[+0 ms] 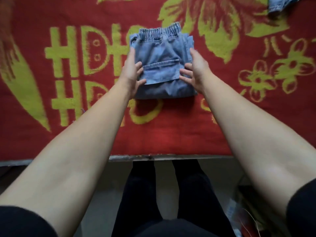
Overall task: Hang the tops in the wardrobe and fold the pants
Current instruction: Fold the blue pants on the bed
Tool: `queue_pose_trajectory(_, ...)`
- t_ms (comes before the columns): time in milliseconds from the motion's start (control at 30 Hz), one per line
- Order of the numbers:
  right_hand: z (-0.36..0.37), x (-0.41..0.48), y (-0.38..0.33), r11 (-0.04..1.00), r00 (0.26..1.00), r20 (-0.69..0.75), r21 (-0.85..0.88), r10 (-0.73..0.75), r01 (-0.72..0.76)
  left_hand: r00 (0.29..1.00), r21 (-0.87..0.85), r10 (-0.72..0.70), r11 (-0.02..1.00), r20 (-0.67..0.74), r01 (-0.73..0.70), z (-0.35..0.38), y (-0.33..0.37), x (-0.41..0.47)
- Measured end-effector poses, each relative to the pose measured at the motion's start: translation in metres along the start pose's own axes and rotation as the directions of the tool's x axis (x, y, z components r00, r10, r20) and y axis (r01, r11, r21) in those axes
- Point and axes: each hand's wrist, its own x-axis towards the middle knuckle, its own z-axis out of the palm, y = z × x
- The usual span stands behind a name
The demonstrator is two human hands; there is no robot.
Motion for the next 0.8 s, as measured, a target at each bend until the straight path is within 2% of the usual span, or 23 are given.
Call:
queue_pose_trajectory(67, -0.002, 0.013, 0.004, 0.953, 0.999, -0.027, -0.300, -0.042, 0.032, 0.997, 0.271, 0.069, 0.961, -0.046, -0.054, 0.000, -0.003, 0.011)
queue_pose_trajectory(100, -0.004, 0.017, 0.007, 0.888, 0.995, -0.027, -0.454, -0.099, 0.076, 0.988, 0.393, 0.139, 0.914, -0.072, -0.100, -0.003, -0.005, 0.016)
queue_pose_trajectory(167, -0.007, 0.019, 0.012, 0.706, 0.968, 0.001, -0.684, -0.252, 0.185, 0.946, 0.657, 0.320, 0.725, -0.057, -0.206, -0.011, -0.010, 0.023)
queue_pose_trajectory(233, -0.007, 0.020, 0.018, 0.547, 0.917, 0.035, -0.793, -0.398, 0.268, 0.879, 0.862, 0.477, 0.449, -0.008, -0.236, -0.014, -0.017, 0.026)
queue_pose_trajectory(267, -0.006, 0.020, 0.020, 0.497, 0.893, 0.049, -0.816, -0.448, 0.294, 0.851, 0.902, 0.526, 0.367, 0.001, -0.227, -0.013, -0.019, 0.028)
queue_pose_trajectory(300, -0.004, 0.021, 0.022, 0.454, 0.872, 0.063, -0.834, -0.486, 0.314, 0.834, 0.913, 0.551, 0.341, -0.002, -0.223, -0.011, -0.018, 0.031)
queue_pose_trajectory(367, 0.001, 0.024, 0.024, 0.395, 0.840, 0.067, -0.860, -0.538, 0.322, 0.835, 0.907, 0.550, 0.359, -0.016, -0.220, -0.006, -0.012, 0.039)
queue_pose_trajectory(433, 0.005, 0.029, 0.021, 0.403, 0.835, 0.010, -0.873, -0.550, 0.276, 0.845, 0.921, 0.534, 0.340, -0.021, -0.191, -0.002, -0.004, 0.050)
queue_pose_trajectory(467, 0.005, 0.033, 0.019, 0.443, 0.855, -0.035, -0.866, -0.517, 0.232, 0.856, 0.934, 0.517, 0.317, -0.023, -0.166, -0.002, 0.000, 0.055)
queue_pose_trajectory(533, 0.004, 0.044, 0.015, 0.570, 0.930, -0.114, -0.814, -0.349, 0.114, 0.910, 0.942, 0.413, 0.318, -0.040, -0.103, -0.003, 0.006, 0.068)
queue_pose_trajectory(600, 0.002, 0.055, 0.014, 0.660, 0.980, -0.128, -0.751, -0.153, 0.006, 0.960, 0.910, 0.272, 0.412, -0.063, -0.057, -0.006, 0.007, 0.080)
queue_pose_trajectory(633, 0.003, 0.060, 0.015, 0.672, 0.987, -0.119, -0.740, -0.107, -0.017, 0.970, 0.881, 0.232, 0.470, -0.070, -0.049, -0.006, 0.005, 0.084)
queue_pose_trajectory(700, 0.007, 0.068, 0.020, 0.669, 0.986, -0.134, -0.743, -0.096, -0.036, 0.965, 0.829, 0.239, 0.557, -0.109, -0.045, 0.000, -0.003, 0.090)
queue_pose_trajectory(800, 0.021, 0.079, 0.026, 0.623, 0.957, -0.239, -0.778, -0.166, -0.087, 0.924, 0.816, 0.290, 0.576, -0.249, 0.039, 0.015, -0.012, 0.098)
